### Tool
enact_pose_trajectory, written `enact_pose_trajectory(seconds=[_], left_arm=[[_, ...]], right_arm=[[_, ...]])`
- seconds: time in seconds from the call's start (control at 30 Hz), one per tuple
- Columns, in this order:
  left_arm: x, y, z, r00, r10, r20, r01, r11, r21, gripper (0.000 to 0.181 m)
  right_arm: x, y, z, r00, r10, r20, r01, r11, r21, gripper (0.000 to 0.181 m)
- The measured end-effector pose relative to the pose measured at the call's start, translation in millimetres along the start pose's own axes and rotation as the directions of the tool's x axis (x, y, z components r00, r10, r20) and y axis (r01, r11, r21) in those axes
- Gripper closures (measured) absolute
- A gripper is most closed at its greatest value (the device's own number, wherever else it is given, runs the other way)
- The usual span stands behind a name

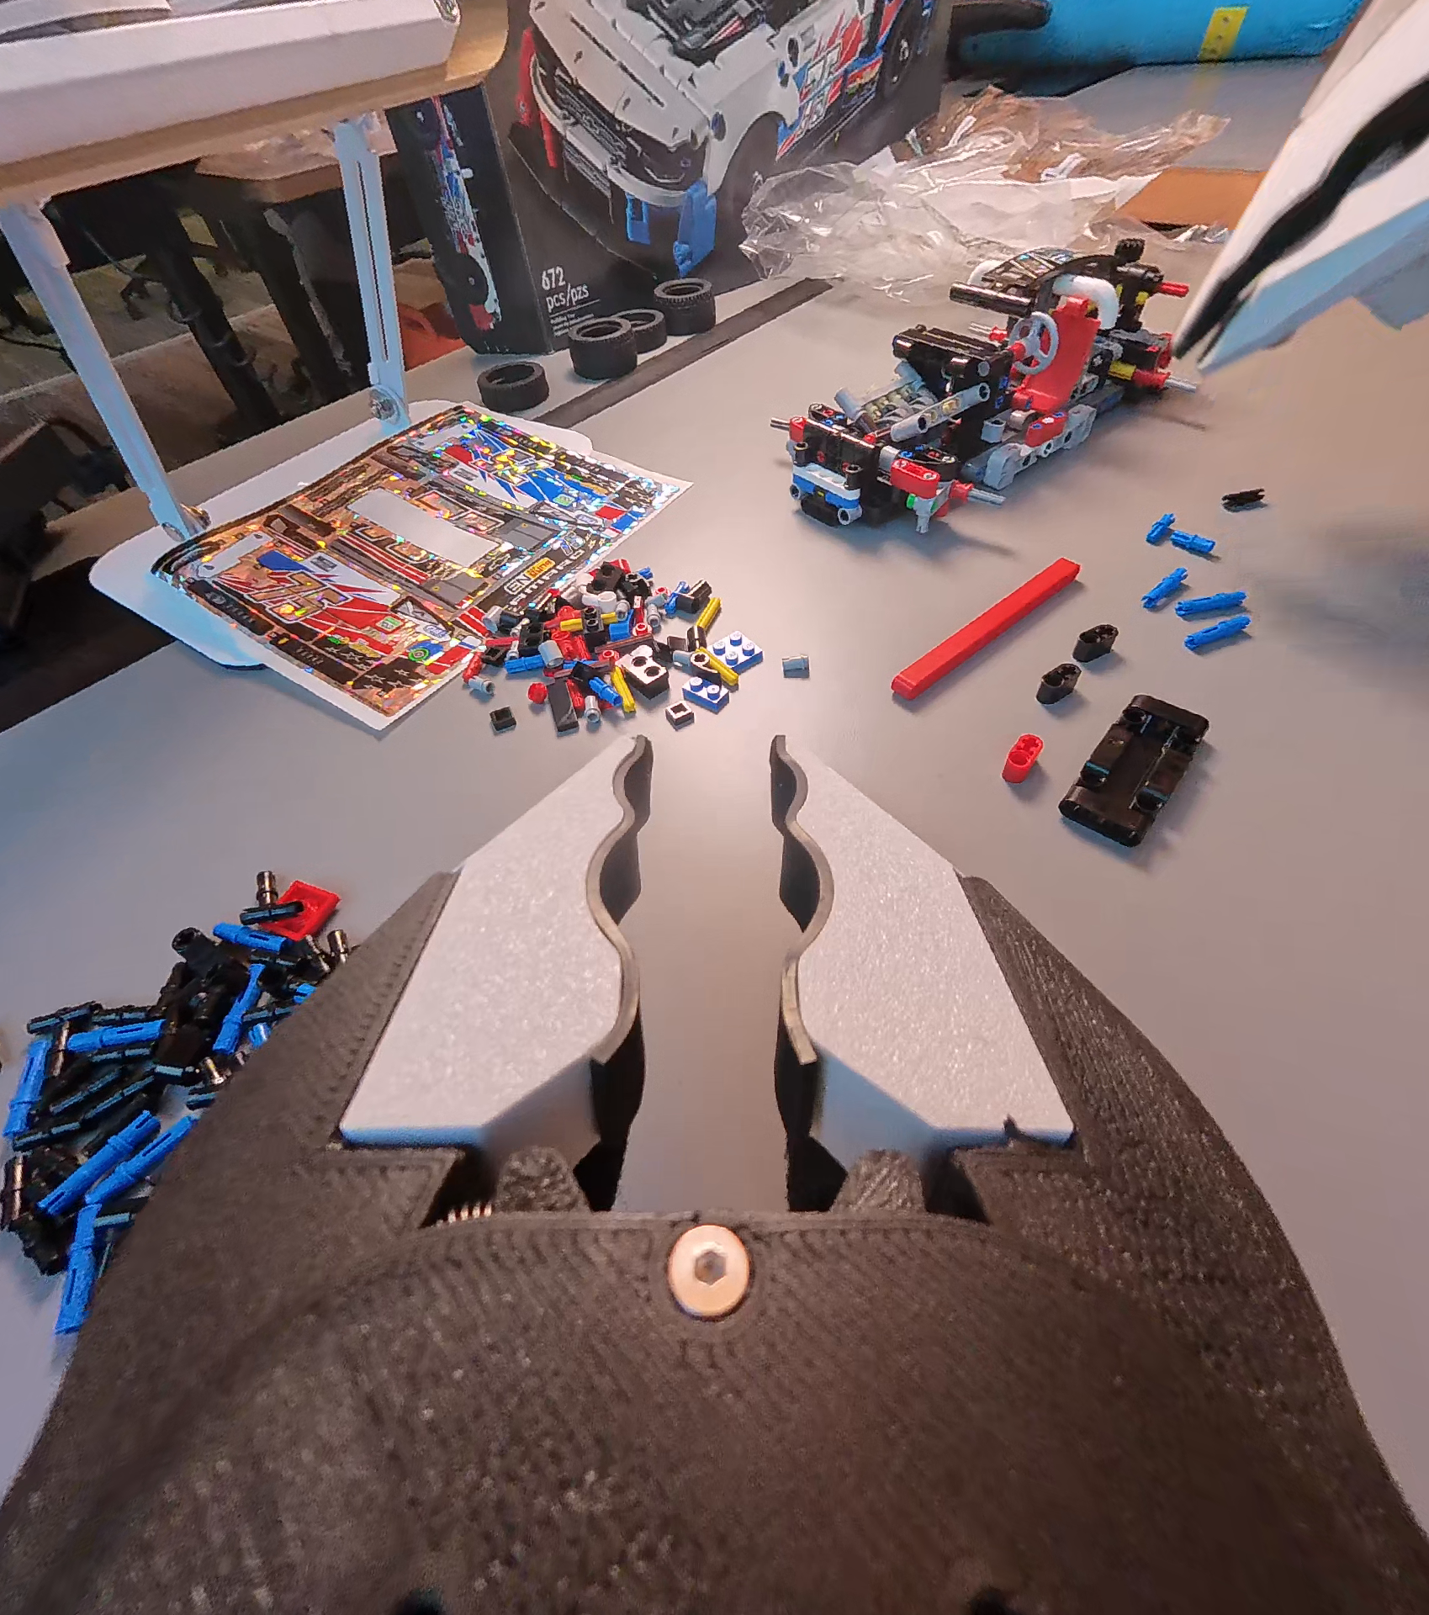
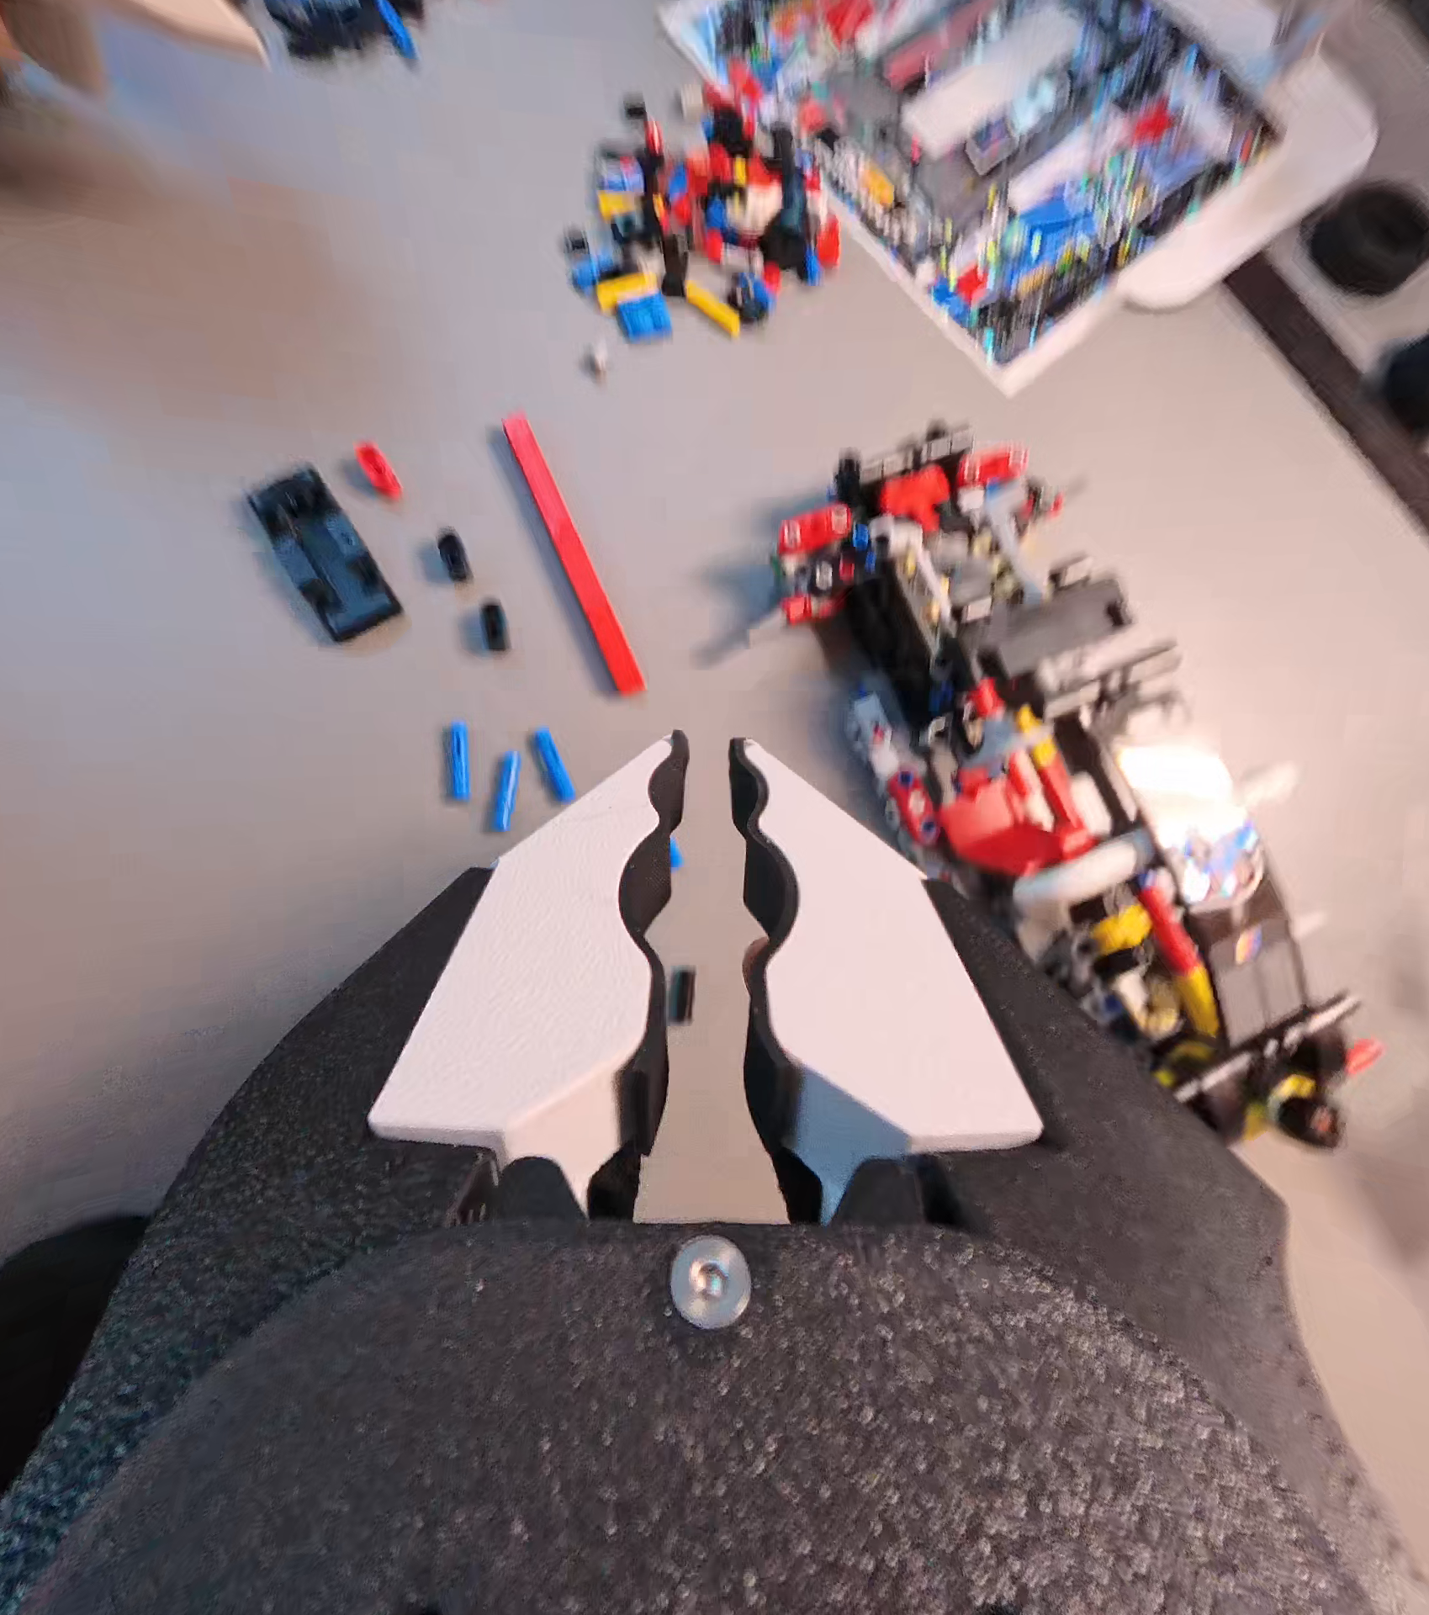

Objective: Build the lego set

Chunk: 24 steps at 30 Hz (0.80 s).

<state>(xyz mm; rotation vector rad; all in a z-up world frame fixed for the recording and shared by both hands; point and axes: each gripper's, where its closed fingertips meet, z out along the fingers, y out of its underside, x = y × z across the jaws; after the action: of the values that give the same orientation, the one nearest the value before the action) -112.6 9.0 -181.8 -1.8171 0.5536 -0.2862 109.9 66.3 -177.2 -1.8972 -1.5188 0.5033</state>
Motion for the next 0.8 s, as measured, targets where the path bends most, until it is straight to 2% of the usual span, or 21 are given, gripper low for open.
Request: enact_pose_trajectory(seconds=[0.13,0.33,0.47,0.6,0.8], left_arm=[[1,1,0,1.000,-0.011,-0.011,0.011,1.000,0.001,0.155],[1,1,0,0.999,-0.024,-0.020,0.024,1.000,0.003,0.155],[2,1,0,1.000,-0.019,-0.024,0.020,1.000,0.005,0.156],[4,0,-1,0.999,-0.009,-0.031,0.010,1.000,0.009,0.155],[5,0,0,0.998,-0.029,-0.052,0.030,0.999,0.013,0.155]], right_arm=[[-5,-72,19,0.990,-0.140,0.004,0.139,0.985,0.105,0.174],[0,-138,95,0.949,-0.307,0.073,0.300,0.950,0.091,0.176],[16,-152,153,0.926,-0.347,0.147,0.349,0.937,0.010,0.175],[29,-149,197,0.911,-0.356,0.210,0.378,0.923,-0.078,0.175],[15,-141,218,0.889,-0.283,0.361,0.345,0.931,-0.122,0.171]])
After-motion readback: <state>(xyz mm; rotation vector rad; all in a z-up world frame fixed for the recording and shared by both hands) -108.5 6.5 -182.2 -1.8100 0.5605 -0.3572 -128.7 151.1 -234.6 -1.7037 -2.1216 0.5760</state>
